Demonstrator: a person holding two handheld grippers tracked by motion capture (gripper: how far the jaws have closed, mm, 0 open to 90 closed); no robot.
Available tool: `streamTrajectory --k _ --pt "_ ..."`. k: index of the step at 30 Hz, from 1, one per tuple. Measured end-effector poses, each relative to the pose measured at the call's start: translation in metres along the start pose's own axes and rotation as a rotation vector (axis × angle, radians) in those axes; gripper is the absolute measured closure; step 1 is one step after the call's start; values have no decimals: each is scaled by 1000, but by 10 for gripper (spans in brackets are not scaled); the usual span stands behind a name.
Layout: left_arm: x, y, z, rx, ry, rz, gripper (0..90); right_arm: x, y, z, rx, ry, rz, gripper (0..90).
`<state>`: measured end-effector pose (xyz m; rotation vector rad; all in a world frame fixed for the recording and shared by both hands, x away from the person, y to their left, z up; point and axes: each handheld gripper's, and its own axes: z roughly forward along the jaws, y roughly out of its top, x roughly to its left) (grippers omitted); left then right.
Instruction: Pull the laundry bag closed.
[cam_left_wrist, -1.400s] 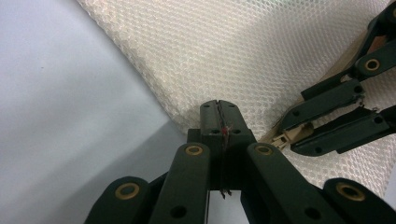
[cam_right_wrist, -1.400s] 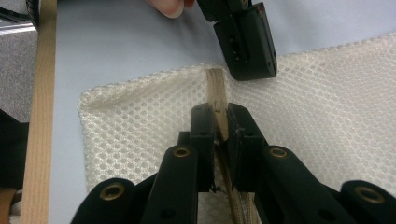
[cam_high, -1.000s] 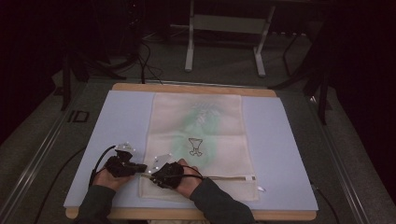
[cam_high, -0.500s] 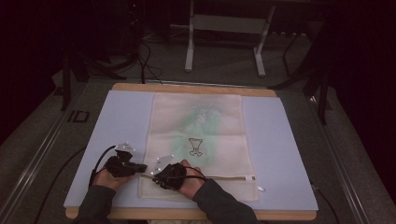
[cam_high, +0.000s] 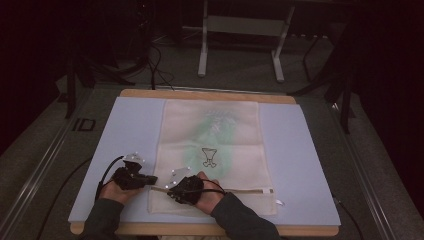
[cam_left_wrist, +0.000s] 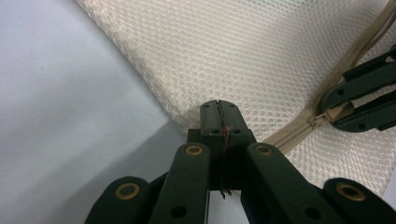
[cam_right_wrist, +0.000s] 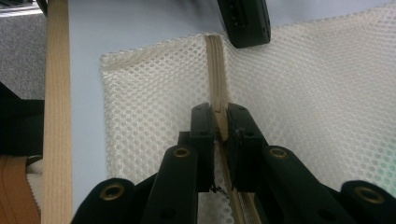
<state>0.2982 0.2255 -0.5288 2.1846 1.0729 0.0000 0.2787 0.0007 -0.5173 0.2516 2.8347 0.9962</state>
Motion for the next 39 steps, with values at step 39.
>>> streamTrajectory --k 39 --pt "-1 0 0 4 7 7 899 -2 -17 -16 12 -7 9 823"
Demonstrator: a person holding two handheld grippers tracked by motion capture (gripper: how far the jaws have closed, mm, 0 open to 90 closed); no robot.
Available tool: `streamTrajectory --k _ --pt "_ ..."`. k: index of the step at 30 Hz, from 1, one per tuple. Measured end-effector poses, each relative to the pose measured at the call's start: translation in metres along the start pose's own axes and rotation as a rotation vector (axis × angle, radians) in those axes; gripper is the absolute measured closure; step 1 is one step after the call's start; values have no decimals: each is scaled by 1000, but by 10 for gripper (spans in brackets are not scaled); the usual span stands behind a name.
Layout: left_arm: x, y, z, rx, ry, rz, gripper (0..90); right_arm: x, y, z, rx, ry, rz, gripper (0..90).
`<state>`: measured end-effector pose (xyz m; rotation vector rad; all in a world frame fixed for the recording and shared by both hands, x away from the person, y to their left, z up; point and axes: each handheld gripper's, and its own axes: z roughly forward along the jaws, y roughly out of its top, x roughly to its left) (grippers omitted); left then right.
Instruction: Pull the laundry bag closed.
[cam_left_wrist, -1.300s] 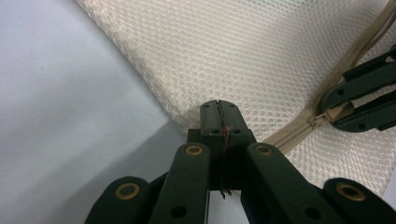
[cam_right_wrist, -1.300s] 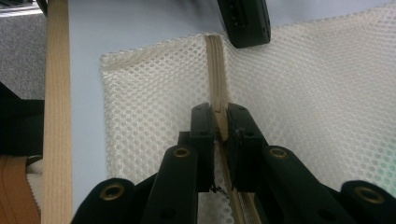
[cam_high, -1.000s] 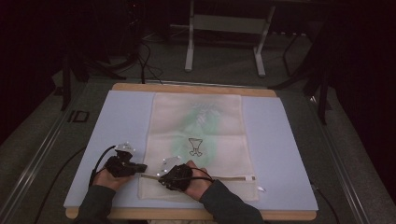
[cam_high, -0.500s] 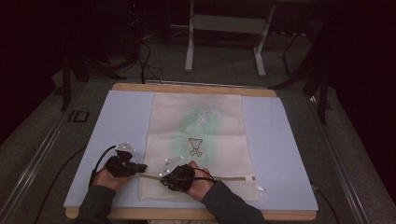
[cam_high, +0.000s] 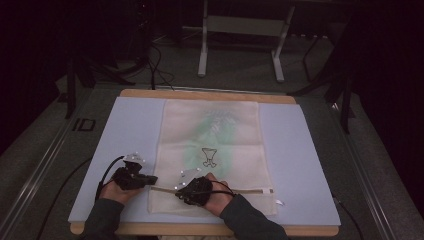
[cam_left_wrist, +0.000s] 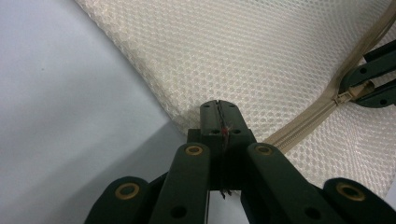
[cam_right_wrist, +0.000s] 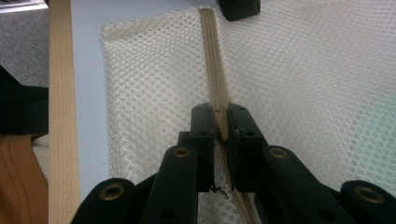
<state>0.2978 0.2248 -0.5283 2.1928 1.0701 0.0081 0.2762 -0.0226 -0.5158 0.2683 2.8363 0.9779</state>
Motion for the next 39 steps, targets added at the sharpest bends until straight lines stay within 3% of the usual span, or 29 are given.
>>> streamTrajectory --k 39 --pt "0 0 0 -2 1 -2 899 -10 -14 -11 22 10 18 823"
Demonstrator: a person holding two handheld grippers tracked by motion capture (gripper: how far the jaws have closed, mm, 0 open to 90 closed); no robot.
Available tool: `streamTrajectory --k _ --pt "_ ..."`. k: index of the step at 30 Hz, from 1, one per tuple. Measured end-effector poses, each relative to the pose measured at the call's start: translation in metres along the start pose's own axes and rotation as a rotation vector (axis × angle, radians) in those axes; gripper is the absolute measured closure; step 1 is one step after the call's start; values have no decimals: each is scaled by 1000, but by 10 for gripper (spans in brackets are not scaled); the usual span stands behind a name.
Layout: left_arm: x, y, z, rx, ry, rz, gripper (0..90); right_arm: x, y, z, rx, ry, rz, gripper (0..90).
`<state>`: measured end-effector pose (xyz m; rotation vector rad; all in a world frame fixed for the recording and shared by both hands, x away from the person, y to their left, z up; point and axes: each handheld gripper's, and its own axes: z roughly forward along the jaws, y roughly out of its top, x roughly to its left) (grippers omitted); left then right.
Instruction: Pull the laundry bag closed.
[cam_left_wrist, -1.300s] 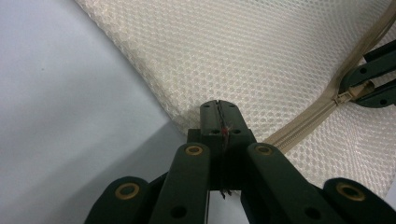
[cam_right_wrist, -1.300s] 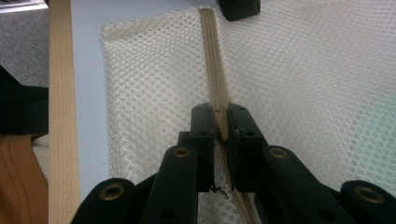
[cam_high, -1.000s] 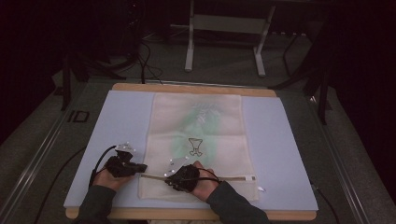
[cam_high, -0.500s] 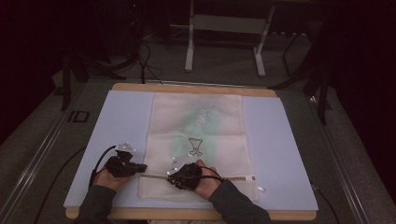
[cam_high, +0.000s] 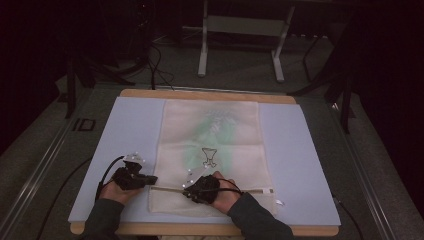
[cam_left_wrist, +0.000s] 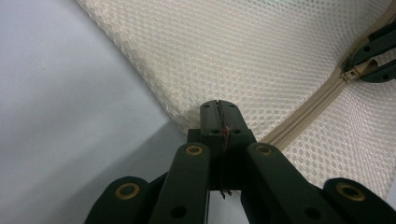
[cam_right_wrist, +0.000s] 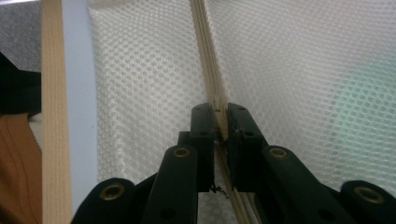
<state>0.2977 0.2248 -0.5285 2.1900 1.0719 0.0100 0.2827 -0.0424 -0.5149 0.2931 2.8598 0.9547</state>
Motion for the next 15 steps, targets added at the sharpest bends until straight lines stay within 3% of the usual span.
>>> streamTrajectory --k 15 --pt "1 0 0 -2 -3 -4 898 -1 -9 -7 4 -9 -6 823"
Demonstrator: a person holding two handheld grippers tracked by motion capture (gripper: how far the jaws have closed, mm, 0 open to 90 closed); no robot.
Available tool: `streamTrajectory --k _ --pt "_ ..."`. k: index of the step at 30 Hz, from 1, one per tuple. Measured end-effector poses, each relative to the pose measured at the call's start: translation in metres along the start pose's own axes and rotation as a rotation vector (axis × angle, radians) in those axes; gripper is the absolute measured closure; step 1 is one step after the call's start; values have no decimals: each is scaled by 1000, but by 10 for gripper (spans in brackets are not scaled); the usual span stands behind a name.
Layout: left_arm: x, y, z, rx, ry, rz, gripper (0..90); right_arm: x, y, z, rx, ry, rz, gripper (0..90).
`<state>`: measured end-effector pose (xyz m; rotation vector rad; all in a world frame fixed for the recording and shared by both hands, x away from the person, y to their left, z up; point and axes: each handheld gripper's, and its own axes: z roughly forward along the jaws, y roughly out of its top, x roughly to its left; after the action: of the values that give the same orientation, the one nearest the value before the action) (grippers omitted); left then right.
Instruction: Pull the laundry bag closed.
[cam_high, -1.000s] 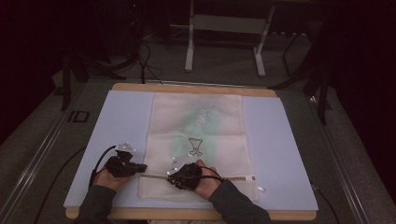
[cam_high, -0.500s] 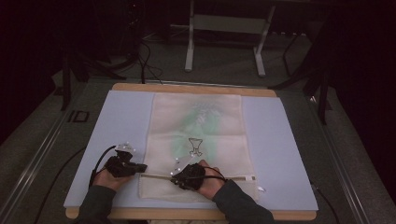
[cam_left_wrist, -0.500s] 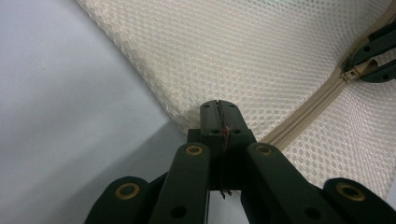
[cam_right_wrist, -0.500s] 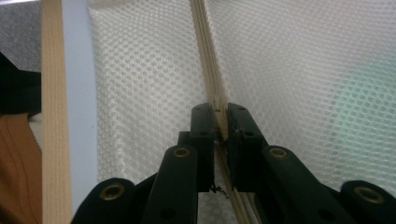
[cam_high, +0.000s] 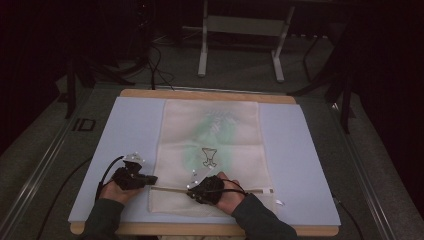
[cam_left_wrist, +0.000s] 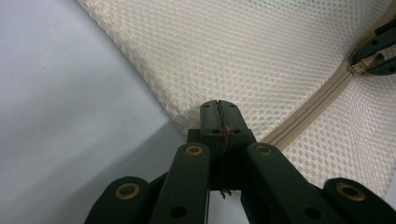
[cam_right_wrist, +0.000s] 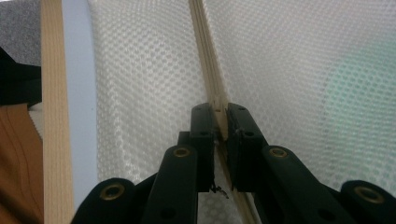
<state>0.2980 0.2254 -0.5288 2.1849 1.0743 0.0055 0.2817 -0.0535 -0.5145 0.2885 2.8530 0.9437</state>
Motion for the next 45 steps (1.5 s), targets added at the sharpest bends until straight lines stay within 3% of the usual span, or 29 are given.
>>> streamTrajectory --k 35,45 --pt "0 0 0 0 0 -4 898 1 -21 -14 -6 -30 21 823" --pt "0 0 0 2 1 -3 898 -1 -34 -24 -5 -38 44 823"
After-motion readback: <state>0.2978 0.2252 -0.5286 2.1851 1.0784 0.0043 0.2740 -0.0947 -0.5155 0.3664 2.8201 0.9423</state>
